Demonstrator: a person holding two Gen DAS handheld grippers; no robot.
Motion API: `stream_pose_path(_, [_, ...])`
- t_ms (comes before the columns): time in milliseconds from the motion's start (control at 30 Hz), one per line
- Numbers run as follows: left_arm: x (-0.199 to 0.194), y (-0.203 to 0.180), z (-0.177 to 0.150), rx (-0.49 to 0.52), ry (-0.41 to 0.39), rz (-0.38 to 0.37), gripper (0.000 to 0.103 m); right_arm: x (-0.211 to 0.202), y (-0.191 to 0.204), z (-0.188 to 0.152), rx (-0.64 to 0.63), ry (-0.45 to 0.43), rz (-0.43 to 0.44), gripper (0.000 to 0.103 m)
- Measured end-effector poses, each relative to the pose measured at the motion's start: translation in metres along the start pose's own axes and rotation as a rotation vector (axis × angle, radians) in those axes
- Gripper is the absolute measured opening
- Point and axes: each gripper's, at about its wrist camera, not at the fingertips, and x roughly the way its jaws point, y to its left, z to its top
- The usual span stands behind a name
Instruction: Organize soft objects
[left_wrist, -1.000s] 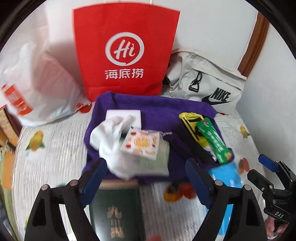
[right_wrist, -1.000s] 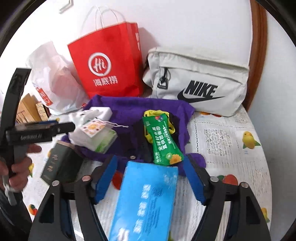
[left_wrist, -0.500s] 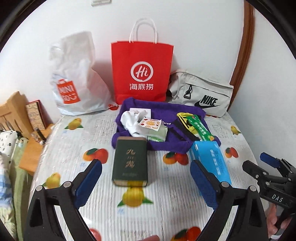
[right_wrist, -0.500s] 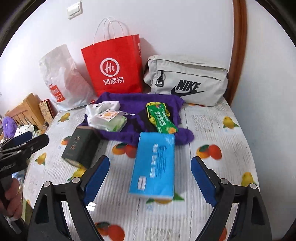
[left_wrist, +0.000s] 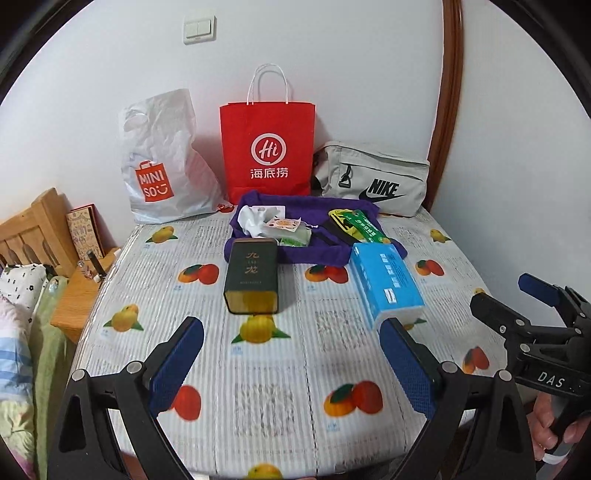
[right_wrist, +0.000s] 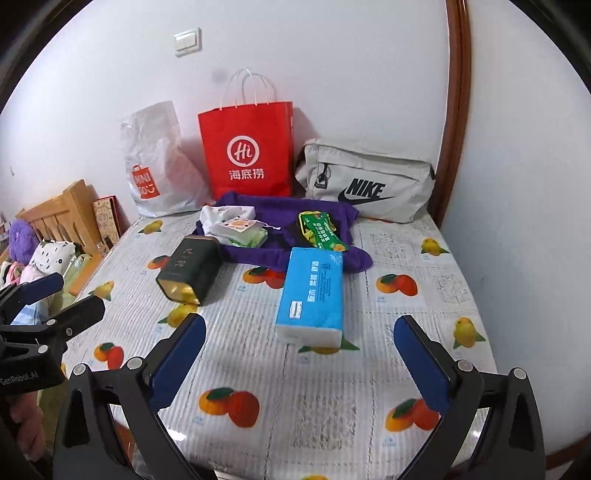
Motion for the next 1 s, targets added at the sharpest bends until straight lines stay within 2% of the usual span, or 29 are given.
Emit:
stream_pose_path(233, [-0.035, -0.002, -0.018, -0.013, -0.045, 0.010, 0.096, -0.032, -0.002, -0.020, 0.019, -0.032, 0.011, 0.101])
stream_pose_path(433, [-0.049, -0.004, -0.023, -0.021, -0.063, 0.027, 0.097, -0.050, -0.008, -0.030, 0.037, -0.049, 0.023, 0.101])
stream_pose_path(1000, [-0.058, -0.006, -0.027, -0.008, -0.063, 0.040, 0.097, -0.059, -0.012, -0.039, 0.034, -0.046, 0.006, 0.101])
